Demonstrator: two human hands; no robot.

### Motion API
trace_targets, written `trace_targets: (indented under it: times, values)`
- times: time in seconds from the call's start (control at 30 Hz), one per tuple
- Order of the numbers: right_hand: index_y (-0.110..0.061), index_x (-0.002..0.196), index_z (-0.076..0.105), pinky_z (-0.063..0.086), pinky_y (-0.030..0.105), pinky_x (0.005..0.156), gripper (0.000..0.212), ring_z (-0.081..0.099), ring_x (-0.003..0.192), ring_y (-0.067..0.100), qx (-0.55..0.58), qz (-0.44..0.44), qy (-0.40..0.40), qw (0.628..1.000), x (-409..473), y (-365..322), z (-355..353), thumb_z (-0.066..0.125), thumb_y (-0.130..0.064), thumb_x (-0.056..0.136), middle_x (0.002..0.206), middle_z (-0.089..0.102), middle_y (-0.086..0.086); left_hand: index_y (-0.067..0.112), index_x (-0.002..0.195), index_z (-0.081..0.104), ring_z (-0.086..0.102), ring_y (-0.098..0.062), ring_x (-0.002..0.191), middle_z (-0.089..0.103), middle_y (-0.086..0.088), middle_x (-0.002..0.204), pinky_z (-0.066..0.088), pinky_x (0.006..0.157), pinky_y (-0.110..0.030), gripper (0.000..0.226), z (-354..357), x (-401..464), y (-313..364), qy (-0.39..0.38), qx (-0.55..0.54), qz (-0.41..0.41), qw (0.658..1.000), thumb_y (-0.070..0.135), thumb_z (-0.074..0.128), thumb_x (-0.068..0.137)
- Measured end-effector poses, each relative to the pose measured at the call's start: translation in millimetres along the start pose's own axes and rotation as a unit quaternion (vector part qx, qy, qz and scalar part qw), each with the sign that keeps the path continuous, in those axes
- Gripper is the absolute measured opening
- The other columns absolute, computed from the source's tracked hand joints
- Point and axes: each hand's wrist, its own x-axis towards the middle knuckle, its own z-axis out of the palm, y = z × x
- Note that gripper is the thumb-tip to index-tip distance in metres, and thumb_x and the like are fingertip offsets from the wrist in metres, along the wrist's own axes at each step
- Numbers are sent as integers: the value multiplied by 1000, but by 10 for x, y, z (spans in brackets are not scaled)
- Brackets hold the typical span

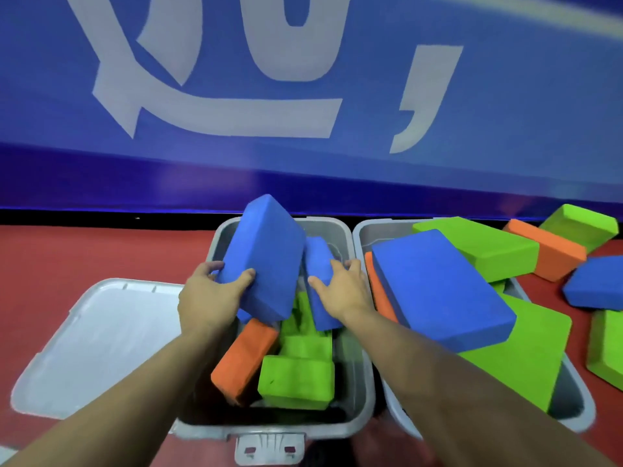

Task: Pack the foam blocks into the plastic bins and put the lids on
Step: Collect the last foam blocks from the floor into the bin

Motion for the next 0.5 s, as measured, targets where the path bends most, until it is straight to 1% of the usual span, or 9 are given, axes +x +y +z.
trace_targets:
  times: [0.07, 0.17, 0.23, 0.27, 0.33, 0.37, 0.43, 0.47, 0.5]
  values:
    - [-18, 150, 39, 35, 42, 113, 62, 39, 136, 33, 3, -2, -16, 1000, -23, 41, 90, 53, -50, 98, 148, 32, 12, 19, 128, 60, 64, -27, 102, 68, -4, 119, 45, 85, -36, 69, 112, -57, -3, -7, 32, -3, 999, 50, 83, 72]
    - [-17, 145, 45, 36, 42, 112, 52, 41, 136, 30, 13, -11, -8, 1000, -200, 103, 135, 49, -44, 101, 148, 35, 8, 18, 130, 52, 61, -34, 112, 60, -11, 126, 50, 91, -42, 81, 261, -130, -36, -27, 82, -15, 996, 57, 83, 66]
    - [-17, 144, 47, 37, 40, 111, 49, 43, 135, 28, 6, -28, -19, 999, -382, 156, 124, 47, -42, 102, 146, 37, 6, 17, 131, 48, 58, -36, 116, 52, -13, 129, 49, 91, -44, 83, 367, -209, -29, -43, 116, -15, 992, 61, 81, 68]
    - [-18, 143, 48, 37, 39, 111, 48, 44, 133, 27, -2, -43, -27, 999, -480, 182, 111, 47, -42, 102, 144, 39, 6, 18, 132, 48, 57, -36, 117, 48, -13, 131, 48, 90, -44, 82, 422, -251, -7, -56, 126, -2, 991, 62, 79, 71]
    - [-18, 141, 50, 38, 41, 111, 47, 47, 131, 27, -28, -78, -52, 995, -640, 243, 68, 46, -44, 102, 143, 40, 5, 20, 139, 46, 56, -35, 119, 42, -12, 135, 46, 95, -42, 77, 547, -306, 53, -116, 123, 38, 985, 59, 74, 79]
    - [-18, 140, 50, 39, 42, 110, 47, 48, 131, 27, -45, -92, -67, 992, -698, 272, 36, 45, -44, 102, 142, 40, 4, 21, 144, 42, 55, -35, 122, 40, -14, 139, 44, 99, -41, 76, 612, -321, 79, -165, 121, 50, 977, 55, 72, 84]
    - [-19, 139, 50, 40, 41, 109, 46, 46, 131, 25, -71, -107, -85, 988, -777, 319, -61, 45, -45, 102, 142, 40, 2, 17, 154, 33, 49, -34, 131, 35, -18, 148, 38, 109, -39, 77, 717, -355, 109, -254, 145, 55, 955, 47, 67, 91]
    - [-19, 140, 49, 39, 40, 109, 46, 46, 132, 25, -78, -107, -85, 988, -795, 337, -124, 45, -44, 102, 143, 40, 2, 14, 156, 28, 45, -35, 135, 32, -19, 152, 36, 112, -39, 78, 749, -385, 113, -270, 160, 50, 948, 44, 64, 94]
    - [-19, 142, 48, 38, 39, 110, 47, 45, 133, 24, -79, -103, -82, 988, -808, 349, -195, 45, -44, 103, 143, 40, 2, 12, 157, 26, 42, -35, 138, 30, -20, 154, 34, 114, -40, 77, 767, -417, 107, -271, 165, 48, 947, 42, 62, 96]
